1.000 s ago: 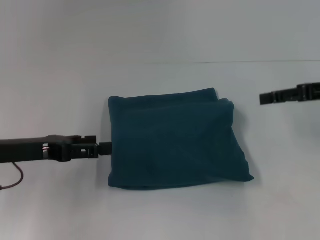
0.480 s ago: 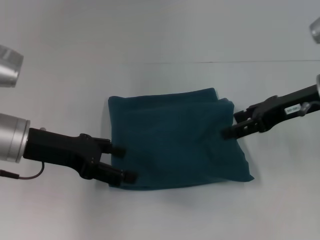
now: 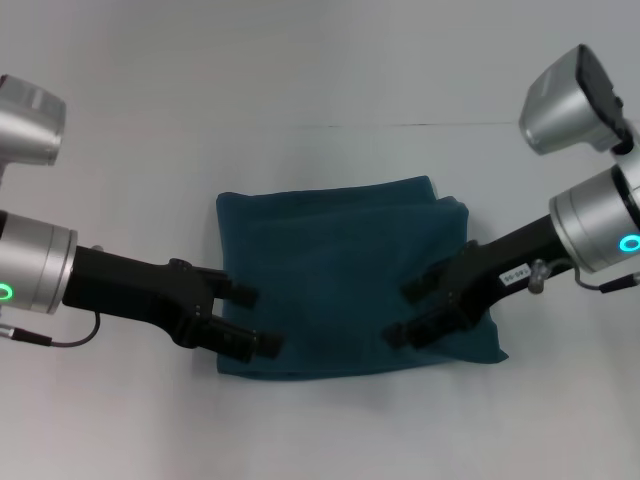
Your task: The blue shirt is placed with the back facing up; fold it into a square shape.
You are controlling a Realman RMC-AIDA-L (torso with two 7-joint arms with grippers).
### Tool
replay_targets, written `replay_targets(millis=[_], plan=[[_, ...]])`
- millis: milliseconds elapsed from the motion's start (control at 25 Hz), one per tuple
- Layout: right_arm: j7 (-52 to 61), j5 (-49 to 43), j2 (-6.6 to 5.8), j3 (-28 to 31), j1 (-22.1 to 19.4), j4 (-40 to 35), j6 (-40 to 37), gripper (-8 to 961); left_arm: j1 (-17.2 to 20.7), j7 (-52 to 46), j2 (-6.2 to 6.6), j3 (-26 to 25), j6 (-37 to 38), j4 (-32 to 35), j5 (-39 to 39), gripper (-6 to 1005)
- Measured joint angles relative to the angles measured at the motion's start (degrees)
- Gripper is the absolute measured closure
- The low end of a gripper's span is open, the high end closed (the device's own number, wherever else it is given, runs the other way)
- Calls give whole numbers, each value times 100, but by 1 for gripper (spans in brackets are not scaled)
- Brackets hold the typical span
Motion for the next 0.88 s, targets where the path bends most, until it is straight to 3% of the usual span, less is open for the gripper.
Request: replay_targets(millis=[640,880], plan=[[-415,1077,-57,123,-394,13,-316,136,101,286,-130,11,-102,-51,33,51],[-486,1053,-163,124,-490,-48,-435,136,67,222,-103,17,-5,-66,42,51]])
